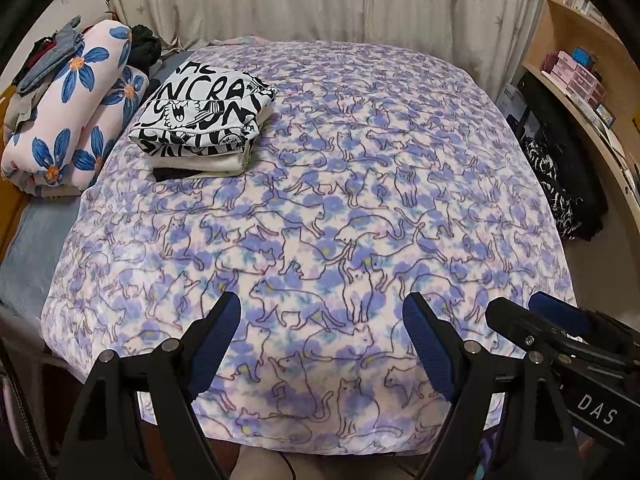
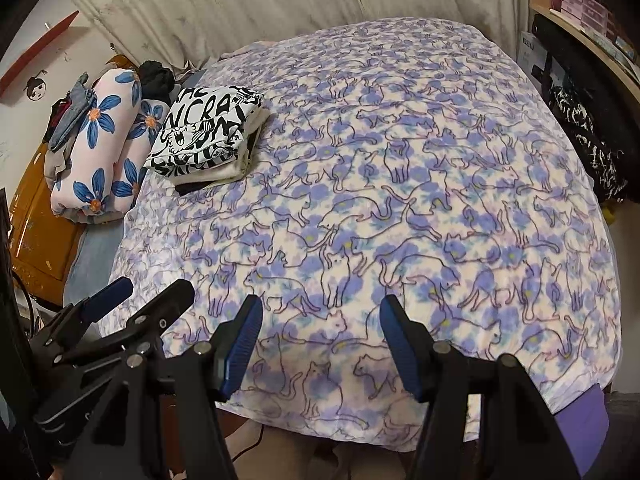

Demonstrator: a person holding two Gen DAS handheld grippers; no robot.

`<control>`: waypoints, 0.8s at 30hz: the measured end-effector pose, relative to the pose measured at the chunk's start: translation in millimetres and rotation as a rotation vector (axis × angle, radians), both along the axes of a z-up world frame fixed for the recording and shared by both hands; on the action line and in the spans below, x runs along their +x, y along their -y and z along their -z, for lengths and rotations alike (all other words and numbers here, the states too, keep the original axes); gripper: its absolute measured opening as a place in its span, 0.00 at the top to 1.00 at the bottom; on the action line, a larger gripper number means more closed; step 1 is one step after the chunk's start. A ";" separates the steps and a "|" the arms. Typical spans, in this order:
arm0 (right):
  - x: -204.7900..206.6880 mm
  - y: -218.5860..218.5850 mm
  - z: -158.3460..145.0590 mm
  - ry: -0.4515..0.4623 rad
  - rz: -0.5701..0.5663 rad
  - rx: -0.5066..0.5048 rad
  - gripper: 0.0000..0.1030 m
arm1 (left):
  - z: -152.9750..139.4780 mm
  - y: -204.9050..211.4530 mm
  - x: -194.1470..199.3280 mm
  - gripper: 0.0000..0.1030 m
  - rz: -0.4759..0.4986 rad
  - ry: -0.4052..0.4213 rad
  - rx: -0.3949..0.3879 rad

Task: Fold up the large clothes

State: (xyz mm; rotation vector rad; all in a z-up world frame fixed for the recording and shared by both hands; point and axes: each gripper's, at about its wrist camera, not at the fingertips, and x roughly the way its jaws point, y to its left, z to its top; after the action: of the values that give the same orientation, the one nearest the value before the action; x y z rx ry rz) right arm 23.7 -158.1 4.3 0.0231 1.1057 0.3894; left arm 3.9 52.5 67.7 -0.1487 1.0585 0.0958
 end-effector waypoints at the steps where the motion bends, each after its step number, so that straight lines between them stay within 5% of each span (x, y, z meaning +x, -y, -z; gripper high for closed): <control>1: -3.3 0.7 1.0 -0.001 0.000 0.000 0.41 | 0.4 -0.3 1.4 0.21 0.002 -0.002 0.001; 24: -3.8 0.1 5.0 -0.012 -0.002 0.001 0.41 | 0.2 -1.0 4.5 0.20 0.004 -0.007 0.002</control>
State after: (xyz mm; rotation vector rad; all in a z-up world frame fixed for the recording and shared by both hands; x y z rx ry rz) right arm 19.9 -158.2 -0.7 0.0254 1.1175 0.3923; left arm 8.4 53.5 67.5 -0.1448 1.0657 0.0934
